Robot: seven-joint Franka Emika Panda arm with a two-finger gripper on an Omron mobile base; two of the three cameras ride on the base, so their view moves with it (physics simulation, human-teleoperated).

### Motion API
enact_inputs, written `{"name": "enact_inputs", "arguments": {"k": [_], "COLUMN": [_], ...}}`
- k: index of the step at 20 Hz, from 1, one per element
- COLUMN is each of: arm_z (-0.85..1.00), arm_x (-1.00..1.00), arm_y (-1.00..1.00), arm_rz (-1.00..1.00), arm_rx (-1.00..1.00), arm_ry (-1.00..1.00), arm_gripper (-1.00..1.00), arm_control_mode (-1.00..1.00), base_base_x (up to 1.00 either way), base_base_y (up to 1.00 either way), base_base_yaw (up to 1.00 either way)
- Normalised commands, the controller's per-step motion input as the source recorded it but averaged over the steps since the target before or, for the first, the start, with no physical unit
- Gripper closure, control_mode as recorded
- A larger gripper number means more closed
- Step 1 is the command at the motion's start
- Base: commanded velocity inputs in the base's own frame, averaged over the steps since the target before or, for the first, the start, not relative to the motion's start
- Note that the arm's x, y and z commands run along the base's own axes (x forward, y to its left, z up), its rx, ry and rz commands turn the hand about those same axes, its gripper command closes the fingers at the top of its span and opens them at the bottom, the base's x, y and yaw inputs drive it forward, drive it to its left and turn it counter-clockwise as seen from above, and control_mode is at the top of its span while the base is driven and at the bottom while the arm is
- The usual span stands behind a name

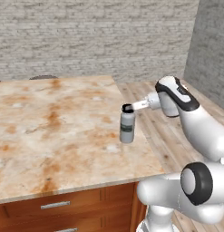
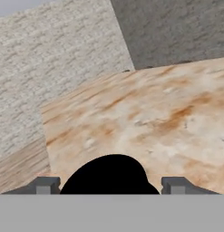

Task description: Pick the water bottle from the counter and place it in the open cabinet.

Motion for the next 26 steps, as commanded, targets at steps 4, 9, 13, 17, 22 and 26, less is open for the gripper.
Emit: {"name": "enact_inputs", "arguments": {"k": [4, 9, 13, 17, 22, 26], "arm_z": [0.63, 0.29, 0.00, 0.00, 0.00, 0.00], "arm_x": [-0.27, -0.25, -0.06, 0.00, 0.00, 0.00], "arm_y": [-0.03, 0.00, 0.00, 0.00, 0.00, 0.00], "arm_rz": [0.00, 0.00, 0.00, 0.00, 0.00, 0.00], "arm_rx": [0.12, 0.02, 0.00, 0.00, 0.00, 0.00], "arm_ry": [-0.17, -0.16, 0.00, 0.00, 0.00, 0.00], "arm_gripper": [1.00, 1.00, 1.00, 1.00, 1.00, 1.00], "arm_control_mode": [-1.00, -1.00, -1.00, 1.00, 1.00, 1.00], "base_base_x": [0.00, 0.00, 0.00, -0.68, -1.00, -1.00], "base_base_y": [0.00, 0.00, 0.00, 0.00, 0.00, 0.00], "base_base_yaw": [0.00, 0.00, 0.00, 0.00, 0.03, 0.21]}}
